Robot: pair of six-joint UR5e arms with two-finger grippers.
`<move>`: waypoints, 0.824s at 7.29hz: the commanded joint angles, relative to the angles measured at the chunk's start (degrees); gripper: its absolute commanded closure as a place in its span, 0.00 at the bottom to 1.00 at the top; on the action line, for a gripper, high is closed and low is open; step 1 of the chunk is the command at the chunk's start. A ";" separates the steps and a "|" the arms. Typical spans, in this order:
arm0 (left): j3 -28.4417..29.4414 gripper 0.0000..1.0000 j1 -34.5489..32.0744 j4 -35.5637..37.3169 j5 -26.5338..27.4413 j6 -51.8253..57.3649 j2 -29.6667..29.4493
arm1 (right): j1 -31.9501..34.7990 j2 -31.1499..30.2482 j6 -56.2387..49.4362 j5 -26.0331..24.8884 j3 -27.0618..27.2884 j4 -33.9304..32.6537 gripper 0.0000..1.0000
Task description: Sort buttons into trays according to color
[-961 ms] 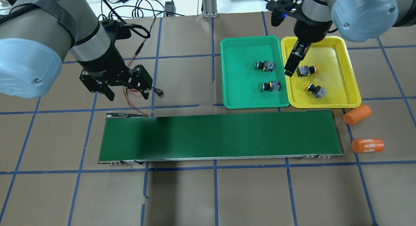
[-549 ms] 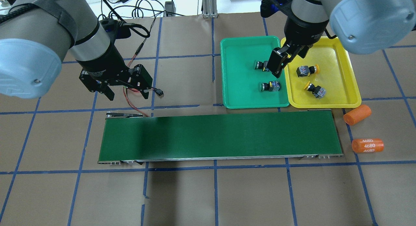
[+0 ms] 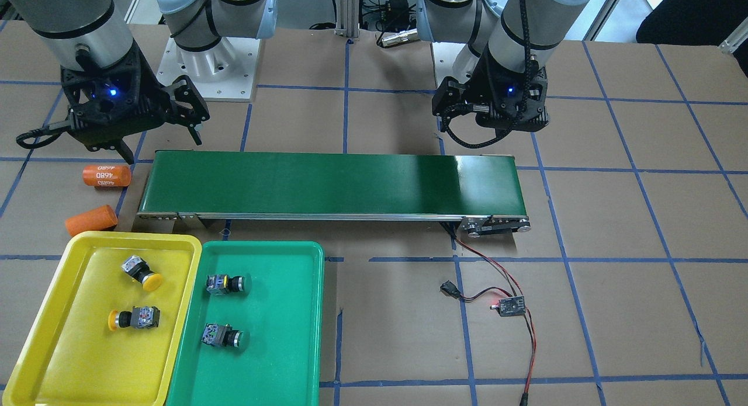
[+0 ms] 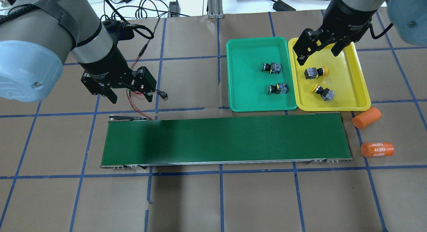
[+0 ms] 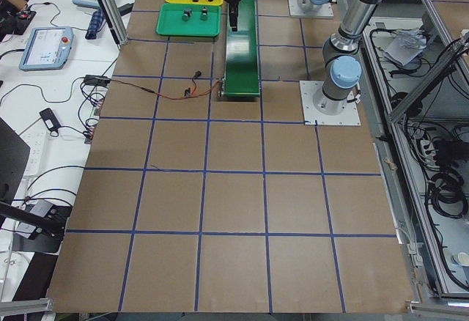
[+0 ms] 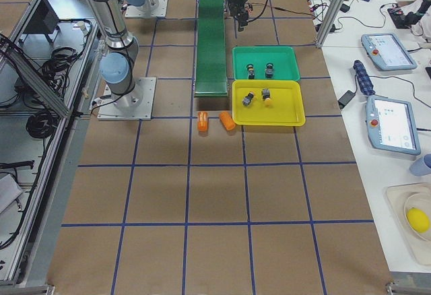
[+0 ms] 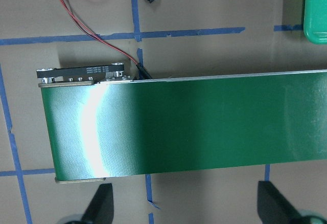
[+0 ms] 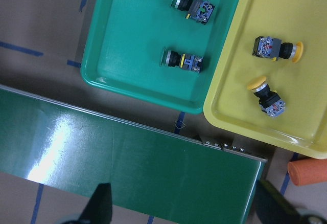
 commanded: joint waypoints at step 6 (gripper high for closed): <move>-0.07 0.00 0.00 -0.14 0.09 0.00 0.50 | -1.25 2.00 7.94 -4.55 -0.83 -2.27 0.00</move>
